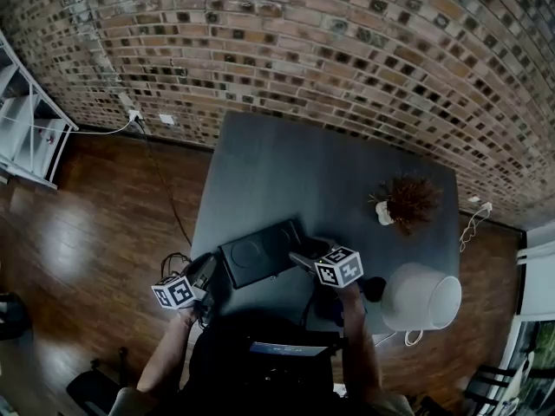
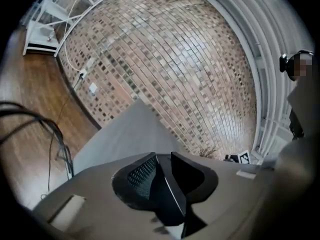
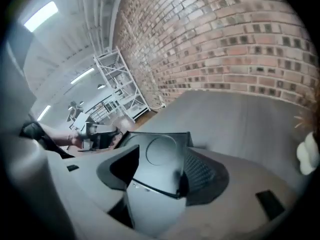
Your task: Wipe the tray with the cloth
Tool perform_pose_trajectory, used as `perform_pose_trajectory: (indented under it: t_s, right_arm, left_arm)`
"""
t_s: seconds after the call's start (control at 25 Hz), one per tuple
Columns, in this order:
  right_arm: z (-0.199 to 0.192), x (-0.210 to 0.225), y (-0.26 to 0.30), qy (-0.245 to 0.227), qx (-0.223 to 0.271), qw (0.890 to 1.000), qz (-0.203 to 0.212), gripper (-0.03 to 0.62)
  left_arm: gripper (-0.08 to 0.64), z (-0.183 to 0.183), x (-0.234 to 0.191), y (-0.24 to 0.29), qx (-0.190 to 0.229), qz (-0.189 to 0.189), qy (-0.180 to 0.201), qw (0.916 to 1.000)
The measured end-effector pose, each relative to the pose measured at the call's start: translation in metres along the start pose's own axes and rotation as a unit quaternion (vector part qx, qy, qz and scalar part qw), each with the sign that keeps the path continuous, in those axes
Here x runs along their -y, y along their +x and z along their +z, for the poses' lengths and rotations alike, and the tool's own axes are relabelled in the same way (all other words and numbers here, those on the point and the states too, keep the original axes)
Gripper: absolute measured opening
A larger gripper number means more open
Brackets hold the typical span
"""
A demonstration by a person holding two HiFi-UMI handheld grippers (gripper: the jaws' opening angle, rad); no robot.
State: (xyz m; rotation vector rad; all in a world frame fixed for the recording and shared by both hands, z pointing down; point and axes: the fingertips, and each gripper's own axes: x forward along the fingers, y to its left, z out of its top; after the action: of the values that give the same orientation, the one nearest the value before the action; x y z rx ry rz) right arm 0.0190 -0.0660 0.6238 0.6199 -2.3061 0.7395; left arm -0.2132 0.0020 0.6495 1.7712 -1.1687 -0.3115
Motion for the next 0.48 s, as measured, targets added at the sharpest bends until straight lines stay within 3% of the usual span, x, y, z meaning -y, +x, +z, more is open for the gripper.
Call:
perform_pose_trajectory:
  t_s: [0.12, 0.2, 0.32, 0.48]
  right_arm:
    - [-0.019, 0.017, 0.032, 0.031, -0.036, 0.999, 0.027, 0.295]
    - [-0.025, 0.016, 0.035, 0.054, -0.026, 0.997, 0.042, 0.255]
    - [-0.027, 0.015, 0.025, 0.077, -0.001, 0.996, 0.039, 0.255]
    - [-0.032, 0.023, 0.017, 0.101, 0.021, 0.994, 0.02, 0.255]
  left_arm:
    - [0.101, -0.022, 0.003, 0.011, -0.003, 0.002, -0.014, 0.9999]
    - [0.13, -0.02, 0.003, 0.019, 0.019, 0.016, -0.021, 0.9995]
    - [0.137, -0.007, 0.001, 0.033, 0.052, 0.025, -0.035, 0.9977]
    - [0.137, 0.016, -0.001, 0.072, 0.05, 0.019, -0.016, 0.9985]
